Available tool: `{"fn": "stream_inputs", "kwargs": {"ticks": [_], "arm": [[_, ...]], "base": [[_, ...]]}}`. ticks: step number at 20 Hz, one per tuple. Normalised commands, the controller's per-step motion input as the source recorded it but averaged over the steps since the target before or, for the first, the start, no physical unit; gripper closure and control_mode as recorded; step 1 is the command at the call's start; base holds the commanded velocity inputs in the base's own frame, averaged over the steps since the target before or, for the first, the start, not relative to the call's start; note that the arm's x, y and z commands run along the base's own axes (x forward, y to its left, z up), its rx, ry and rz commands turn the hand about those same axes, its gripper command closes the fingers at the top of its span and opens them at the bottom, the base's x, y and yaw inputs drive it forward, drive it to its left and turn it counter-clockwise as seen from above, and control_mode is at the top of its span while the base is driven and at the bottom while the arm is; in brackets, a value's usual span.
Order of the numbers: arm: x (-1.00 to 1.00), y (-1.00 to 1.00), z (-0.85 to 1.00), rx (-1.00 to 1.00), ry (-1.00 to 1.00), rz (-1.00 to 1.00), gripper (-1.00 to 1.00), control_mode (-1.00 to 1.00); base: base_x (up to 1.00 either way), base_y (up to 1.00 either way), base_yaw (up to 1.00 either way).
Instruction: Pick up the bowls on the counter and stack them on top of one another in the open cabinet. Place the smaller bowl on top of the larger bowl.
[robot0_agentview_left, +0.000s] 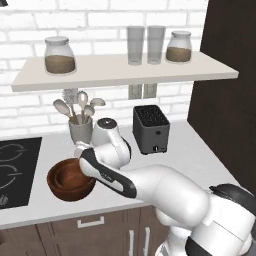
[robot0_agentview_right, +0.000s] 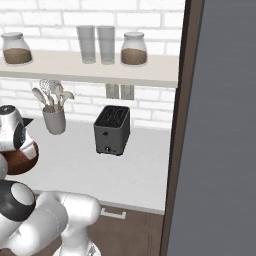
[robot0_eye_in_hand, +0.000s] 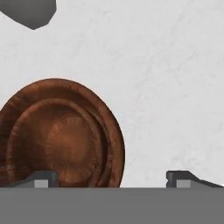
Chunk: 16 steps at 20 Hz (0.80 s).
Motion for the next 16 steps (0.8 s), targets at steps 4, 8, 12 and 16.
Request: {"fn": "stream_inputs", "kwargs": {"ticks": [4, 8, 12, 16], "arm": [[0.15, 0.14, -0.14, -0.15, 0.00, 0.19, -1.00, -1.00], [0.08, 0.29, -0.34, -0.18, 0.01, 0.13, -1.00, -1.00], [0.01, 0.30, -0.49, -0.18, 0.01, 0.09, -1.00, -1.00], [0.03, 0.22, -0.63, -0.15, 0.00, 0.06, -1.00, -1.00]], "base": [[0.00, 0.00, 0.00], [0.00, 0.00, 0.00], [0.00, 0.00, 0.00], [0.00, 0.00, 0.00]]}}
